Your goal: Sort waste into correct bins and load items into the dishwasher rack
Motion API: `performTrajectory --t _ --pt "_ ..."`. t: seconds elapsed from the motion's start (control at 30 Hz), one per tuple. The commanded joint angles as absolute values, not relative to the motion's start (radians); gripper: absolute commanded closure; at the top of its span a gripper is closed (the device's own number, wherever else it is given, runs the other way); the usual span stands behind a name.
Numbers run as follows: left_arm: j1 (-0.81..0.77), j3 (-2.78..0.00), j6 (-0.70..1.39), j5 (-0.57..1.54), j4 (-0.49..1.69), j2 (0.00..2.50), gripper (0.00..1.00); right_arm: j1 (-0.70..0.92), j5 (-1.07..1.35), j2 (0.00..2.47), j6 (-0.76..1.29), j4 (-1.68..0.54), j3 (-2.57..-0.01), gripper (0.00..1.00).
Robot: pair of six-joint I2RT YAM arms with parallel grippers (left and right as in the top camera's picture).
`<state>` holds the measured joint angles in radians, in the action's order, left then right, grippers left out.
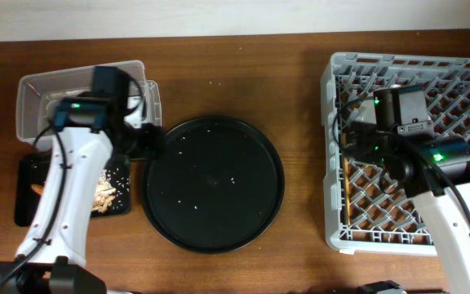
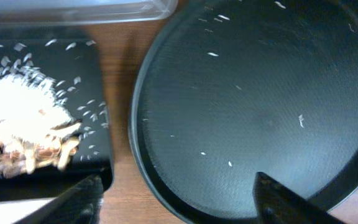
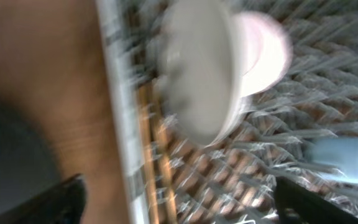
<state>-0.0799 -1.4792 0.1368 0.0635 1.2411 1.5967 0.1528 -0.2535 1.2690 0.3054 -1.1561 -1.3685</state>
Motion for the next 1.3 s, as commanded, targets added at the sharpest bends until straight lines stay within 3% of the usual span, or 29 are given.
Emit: performTrajectory --t 0.0,0.27,0.33,0.6,0.8,1.0,1.27 --pt "-0.143 -1.47 0.069 0.06 1.271 1.588 0.05 0.148 -0.01 1.298 0.213 -1.19 -1.38 0.02" --pt "-0.143 -1.469 0.07 0.033 1.487 1.587 0.01 0.148 0.131 1.314 0.131 -1.291 -1.361 0.01" --pt "-0.143 -1.457 0.071 0.033 1.489 1.587 0.01 0.148 0.253 1.313 0.034 -1.285 -1.332 0.02" --pt "-0.143 -1.288 0.112 0.029 1.349 1.49 0.01 0.056 0.255 1.271 0.038 -1.233 -1.211 0.02" --pt "-0.143 -0.965 0.192 0.018 1.088 1.078 0.01 -0.014 0.242 0.966 0.037 -1.045 -0.986 0.02" --pt "-0.143 -0.787 0.243 0.019 0.968 0.618 0.01 -0.014 0.192 0.639 0.038 -1.012 -0.877 0.02" --pt "-0.143 -0.786 0.243 0.019 0.94 0.462 0.01 -0.014 0.21 0.589 0.037 -1.016 -0.877 0.02"
